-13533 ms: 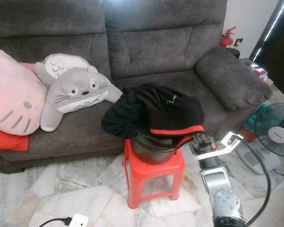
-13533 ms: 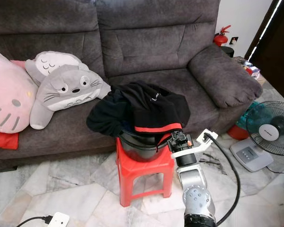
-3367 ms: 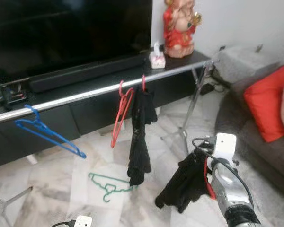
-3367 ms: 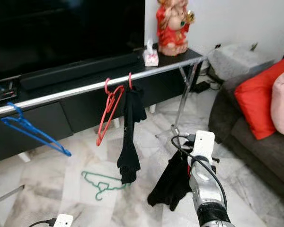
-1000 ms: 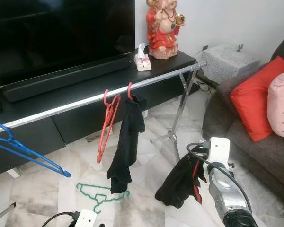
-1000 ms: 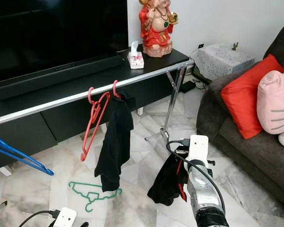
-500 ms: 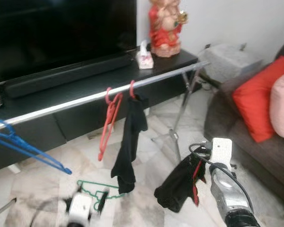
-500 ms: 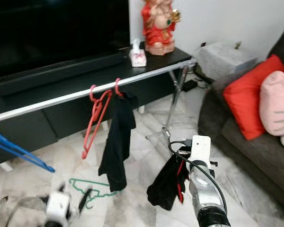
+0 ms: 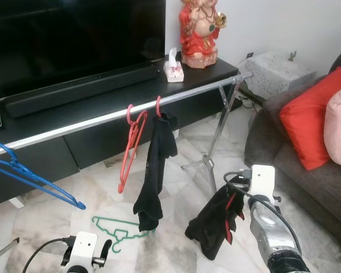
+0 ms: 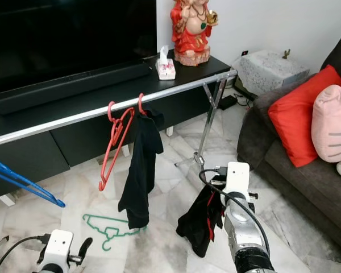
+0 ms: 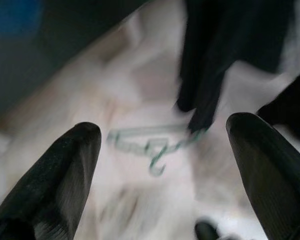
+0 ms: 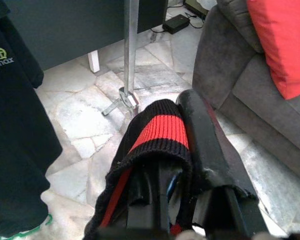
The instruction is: Hang hanger
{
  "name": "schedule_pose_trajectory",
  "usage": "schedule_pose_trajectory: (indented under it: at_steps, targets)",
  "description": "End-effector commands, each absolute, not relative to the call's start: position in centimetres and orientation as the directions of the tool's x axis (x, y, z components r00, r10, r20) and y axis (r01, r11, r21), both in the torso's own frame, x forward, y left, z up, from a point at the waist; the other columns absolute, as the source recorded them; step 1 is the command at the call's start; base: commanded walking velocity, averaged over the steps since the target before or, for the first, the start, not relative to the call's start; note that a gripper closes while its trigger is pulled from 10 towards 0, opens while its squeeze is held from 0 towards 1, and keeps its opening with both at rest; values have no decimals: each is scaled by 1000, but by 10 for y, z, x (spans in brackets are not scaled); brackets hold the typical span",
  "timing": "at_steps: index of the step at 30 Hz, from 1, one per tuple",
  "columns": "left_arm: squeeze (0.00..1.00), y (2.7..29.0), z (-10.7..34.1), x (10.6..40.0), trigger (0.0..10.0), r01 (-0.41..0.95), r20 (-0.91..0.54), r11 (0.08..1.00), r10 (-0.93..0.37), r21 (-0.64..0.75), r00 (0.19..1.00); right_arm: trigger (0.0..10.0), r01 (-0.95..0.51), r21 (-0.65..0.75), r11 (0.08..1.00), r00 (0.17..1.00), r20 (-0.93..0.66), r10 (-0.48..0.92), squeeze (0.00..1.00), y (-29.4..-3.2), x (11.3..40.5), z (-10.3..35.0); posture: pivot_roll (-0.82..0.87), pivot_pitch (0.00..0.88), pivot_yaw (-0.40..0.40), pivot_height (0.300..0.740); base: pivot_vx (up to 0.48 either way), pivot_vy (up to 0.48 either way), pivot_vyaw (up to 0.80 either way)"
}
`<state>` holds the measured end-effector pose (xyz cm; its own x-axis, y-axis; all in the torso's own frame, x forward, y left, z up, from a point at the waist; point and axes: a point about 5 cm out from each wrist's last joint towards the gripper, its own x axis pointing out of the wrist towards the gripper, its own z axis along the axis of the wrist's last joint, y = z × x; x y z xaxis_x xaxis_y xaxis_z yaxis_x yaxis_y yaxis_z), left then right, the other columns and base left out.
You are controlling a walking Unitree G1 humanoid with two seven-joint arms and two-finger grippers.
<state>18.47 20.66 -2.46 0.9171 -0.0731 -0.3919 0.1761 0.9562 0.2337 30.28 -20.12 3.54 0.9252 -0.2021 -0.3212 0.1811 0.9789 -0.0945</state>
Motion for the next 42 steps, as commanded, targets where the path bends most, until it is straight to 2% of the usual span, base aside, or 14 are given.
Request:
schedule_pose_trajectory:
  at_steps: [1,13,19,21,29,42]
  targets:
    - [0,205,-13,184,10000,222,-342,941,-127,254,931,10000,191,-91,977,932,-295,-209,0,-203,308,42,-20,27,-43,740,0,0,0]
    - [0,206,29,180,10000,144,-169,947,-99,286,981,10000,188,-93,978,933,-295,-207,0,-204,308,41,-13,25,-48,740,0,0,0]
    - [0,196,53,188,10000,121,-81,947,-101,298,992,10000,189,-95,977,932,-295,-209,0,-206,308,41,-13,19,-52,740,0,0,0]
    - [0,184,66,204,10000,129,-45,947,-121,296,992,10000,190,-99,977,930,-300,-211,0,-207,306,38,-13,19,-52,740,0,0,0]
    - [0,176,72,229,10000,86,-27,970,-82,226,996,10000,197,-105,975,933,-285,-219,0,-210,307,41,-37,4,-52,740,142,0,0]
    - [0,175,74,229,10000,98,-48,971,-90,217,995,10000,193,-98,976,938,-273,-212,0,-207,307,41,-37,0,-45,740,346,0,0]
